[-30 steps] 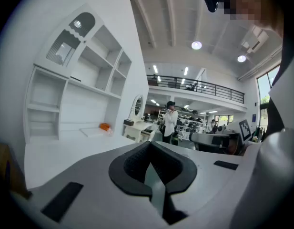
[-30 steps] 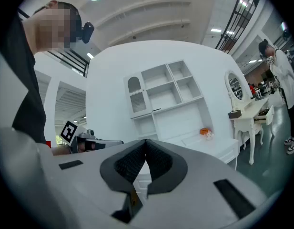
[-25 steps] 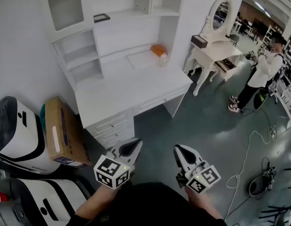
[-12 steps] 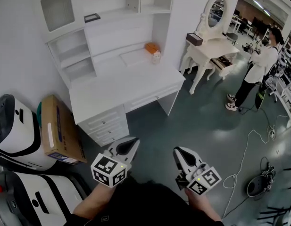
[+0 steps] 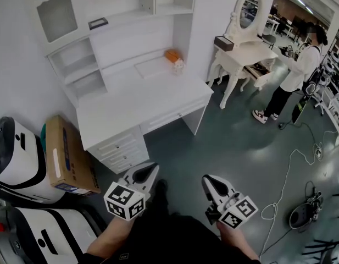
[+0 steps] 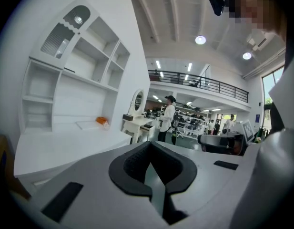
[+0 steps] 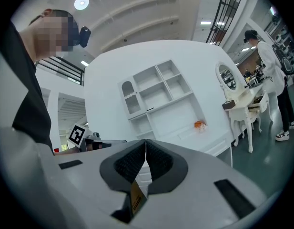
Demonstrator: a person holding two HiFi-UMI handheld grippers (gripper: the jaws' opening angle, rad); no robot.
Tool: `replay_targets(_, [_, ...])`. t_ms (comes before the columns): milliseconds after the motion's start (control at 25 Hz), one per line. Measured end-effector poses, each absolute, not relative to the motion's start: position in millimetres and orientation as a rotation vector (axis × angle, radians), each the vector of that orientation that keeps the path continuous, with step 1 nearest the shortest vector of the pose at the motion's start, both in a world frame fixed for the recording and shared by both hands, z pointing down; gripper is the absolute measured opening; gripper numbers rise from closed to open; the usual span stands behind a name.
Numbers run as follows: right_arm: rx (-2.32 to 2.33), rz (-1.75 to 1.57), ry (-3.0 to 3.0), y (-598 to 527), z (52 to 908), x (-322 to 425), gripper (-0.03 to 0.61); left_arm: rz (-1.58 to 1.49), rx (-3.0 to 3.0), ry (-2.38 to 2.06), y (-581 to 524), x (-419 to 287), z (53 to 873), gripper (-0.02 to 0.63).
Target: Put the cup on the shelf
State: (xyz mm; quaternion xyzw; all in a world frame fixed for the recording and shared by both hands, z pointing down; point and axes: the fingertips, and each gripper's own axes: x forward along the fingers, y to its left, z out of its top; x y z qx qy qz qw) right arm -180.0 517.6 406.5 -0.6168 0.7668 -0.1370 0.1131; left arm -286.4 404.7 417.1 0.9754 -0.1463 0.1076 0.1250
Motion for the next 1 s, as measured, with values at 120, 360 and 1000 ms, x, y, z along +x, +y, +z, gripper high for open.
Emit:
replay_targets(120, [-1.817, -0.410, 2.259, 496, 408, -169, 0.017, 0.298, 2.848, -0.414, 381, -271, 418, 0.011])
replay_targets(360, [-1.849, -0.414, 2.247, 423, 409, -137, 0.017, 0.273, 2.853, -0.392, 309, -242, 422, 0.011])
replay_targets(1000, [-1.763, -0.467, 2.275, 240, 405, -123, 0.017, 0.261, 2.899, -0.325, 155, -198, 406, 0.011])
